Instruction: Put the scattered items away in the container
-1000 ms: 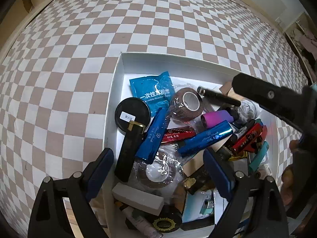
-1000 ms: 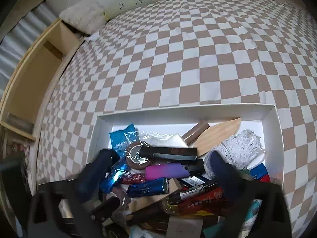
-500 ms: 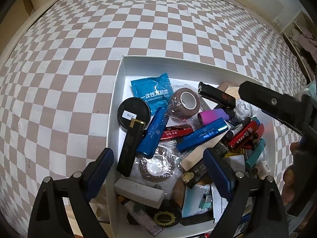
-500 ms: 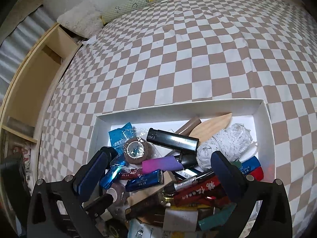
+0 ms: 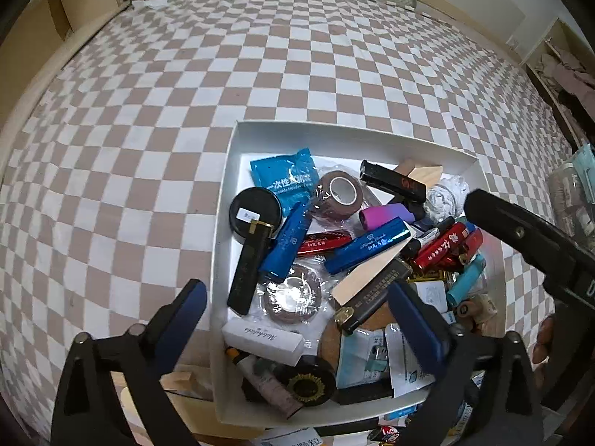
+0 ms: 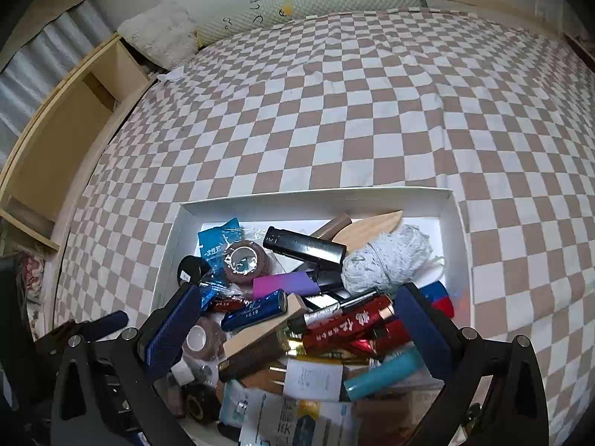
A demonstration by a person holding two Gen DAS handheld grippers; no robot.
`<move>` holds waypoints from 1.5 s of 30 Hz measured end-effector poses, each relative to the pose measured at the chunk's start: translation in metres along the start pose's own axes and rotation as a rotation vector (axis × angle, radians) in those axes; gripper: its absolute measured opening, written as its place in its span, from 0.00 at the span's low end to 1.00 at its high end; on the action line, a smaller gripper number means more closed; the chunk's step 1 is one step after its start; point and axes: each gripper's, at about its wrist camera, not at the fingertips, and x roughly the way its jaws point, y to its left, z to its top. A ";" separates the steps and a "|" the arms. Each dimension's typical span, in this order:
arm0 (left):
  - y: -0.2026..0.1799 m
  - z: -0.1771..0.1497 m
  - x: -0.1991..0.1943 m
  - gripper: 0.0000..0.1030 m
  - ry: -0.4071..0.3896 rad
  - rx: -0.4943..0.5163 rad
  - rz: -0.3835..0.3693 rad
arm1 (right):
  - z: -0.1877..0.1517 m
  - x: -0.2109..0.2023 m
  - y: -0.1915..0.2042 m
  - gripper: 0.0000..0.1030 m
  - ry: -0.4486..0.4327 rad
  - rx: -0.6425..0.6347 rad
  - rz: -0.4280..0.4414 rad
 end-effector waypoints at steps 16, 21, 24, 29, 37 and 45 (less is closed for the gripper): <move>0.011 -0.002 -0.058 1.00 -0.156 0.000 0.048 | -0.016 -0.054 0.012 1.00 -0.051 -0.067 -0.061; 0.011 -0.006 -0.074 1.00 -0.179 -0.003 0.027 | -0.022 -0.071 0.016 1.00 -0.065 -0.086 -0.077; 0.009 -0.009 -0.084 1.00 -0.197 -0.003 0.017 | -0.026 -0.082 0.019 1.00 -0.077 -0.099 -0.087; 0.002 -0.015 -0.103 1.00 -0.233 0.019 0.013 | -0.032 -0.100 0.024 1.00 -0.100 -0.121 -0.100; -0.006 -0.026 -0.126 1.00 -0.257 0.038 0.009 | -0.045 -0.120 0.026 1.00 -0.104 -0.133 -0.119; -0.009 -0.038 -0.143 1.00 -0.269 0.039 0.008 | -0.056 -0.141 0.024 1.00 -0.124 -0.118 -0.131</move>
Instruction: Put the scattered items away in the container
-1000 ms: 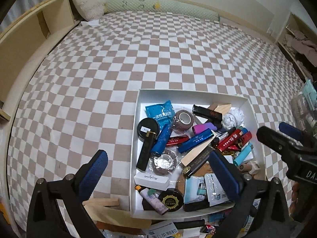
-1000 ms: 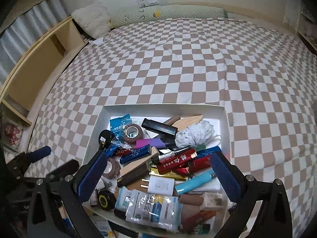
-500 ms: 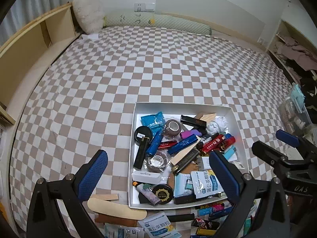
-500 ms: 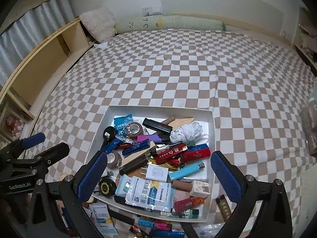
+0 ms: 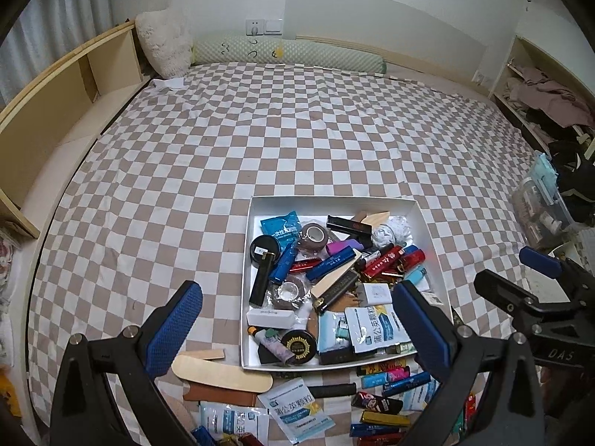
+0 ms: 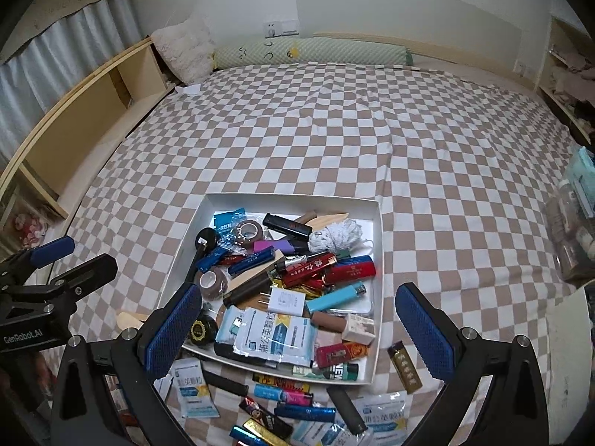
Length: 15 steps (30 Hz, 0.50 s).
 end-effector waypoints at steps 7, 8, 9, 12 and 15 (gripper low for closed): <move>-0.003 -0.009 -0.019 1.00 -0.024 0.016 0.005 | -0.011 -0.020 0.000 1.00 -0.021 0.002 -0.006; -0.003 -0.011 -0.023 1.00 -0.028 0.018 0.005 | -0.013 -0.023 0.000 1.00 -0.026 0.003 -0.007; -0.003 -0.013 -0.025 1.00 -0.030 0.019 0.003 | -0.015 -0.027 0.001 1.00 -0.031 0.003 -0.007; -0.004 -0.019 -0.034 1.00 -0.042 0.030 0.005 | -0.022 -0.037 0.001 1.00 -0.044 0.001 -0.007; -0.006 -0.026 -0.044 1.00 -0.061 0.051 0.017 | -0.030 -0.049 0.001 1.00 -0.060 -0.008 -0.011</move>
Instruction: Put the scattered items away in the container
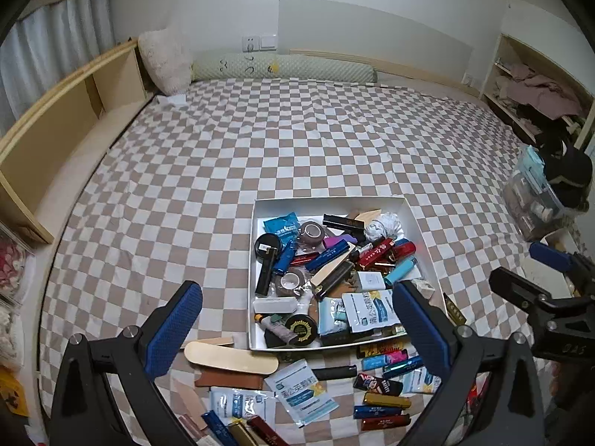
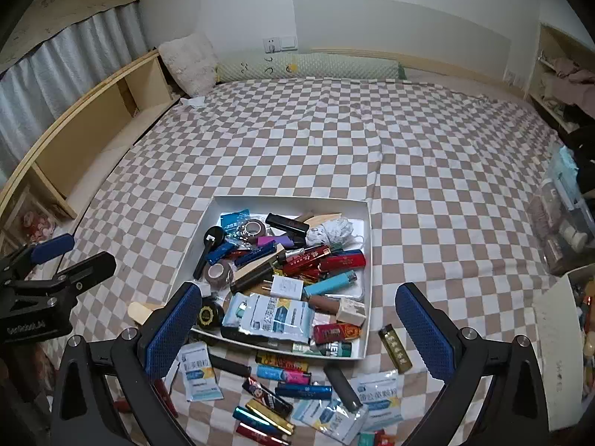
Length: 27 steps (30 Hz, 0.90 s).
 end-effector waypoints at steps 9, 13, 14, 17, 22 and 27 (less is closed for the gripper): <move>-0.003 -0.020 -0.028 1.00 -0.035 0.023 -0.008 | -0.027 -0.032 -0.003 1.00 -0.040 -0.029 -0.007; -0.001 -0.028 -0.042 1.00 -0.063 0.024 -0.017 | -0.039 -0.044 -0.005 1.00 -0.052 -0.026 -0.005; -0.001 -0.030 -0.045 1.00 -0.067 0.023 -0.020 | -0.042 -0.047 -0.005 1.00 -0.057 -0.027 -0.004; -0.001 -0.035 -0.052 1.00 -0.078 0.021 -0.031 | -0.050 -0.057 -0.005 1.00 -0.073 -0.027 0.004; -0.006 -0.047 -0.063 1.00 -0.098 0.039 -0.031 | -0.060 -0.069 -0.001 1.00 -0.096 -0.037 0.004; -0.010 -0.058 -0.075 1.00 -0.117 0.046 -0.036 | -0.073 -0.076 0.007 1.00 -0.102 -0.059 0.003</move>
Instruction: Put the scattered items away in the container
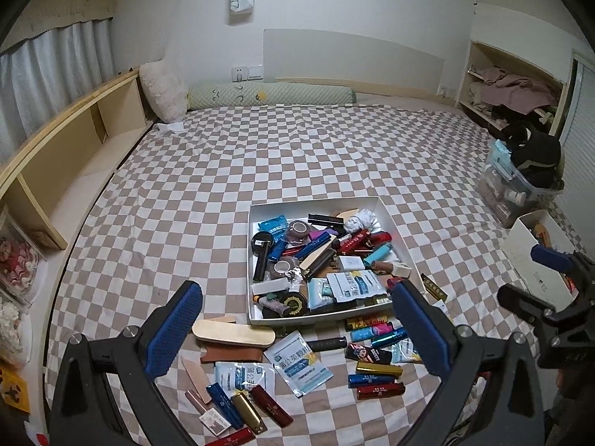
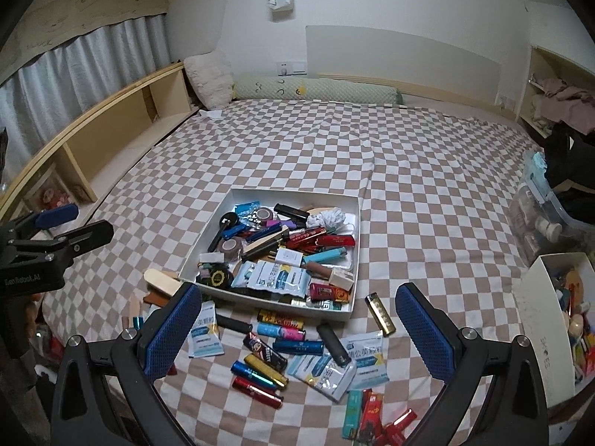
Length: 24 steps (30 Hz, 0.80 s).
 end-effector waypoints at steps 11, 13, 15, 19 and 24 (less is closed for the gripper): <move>0.000 -0.017 -0.004 1.00 0.001 0.007 -0.008 | -0.021 -0.005 0.013 1.00 0.002 -0.022 0.023; 0.002 -0.020 -0.002 1.00 0.002 0.003 -0.019 | -0.025 -0.004 0.013 1.00 0.008 -0.017 0.029; 0.006 -0.022 0.000 1.00 0.010 -0.010 -0.026 | -0.029 0.000 0.013 1.00 0.018 -0.014 0.037; 0.012 -0.031 0.006 1.00 0.032 -0.023 -0.045 | -0.037 0.008 0.013 1.00 0.031 -0.008 0.043; 0.013 -0.044 0.021 1.00 0.077 0.004 -0.024 | -0.046 0.018 0.010 1.00 0.029 0.014 0.060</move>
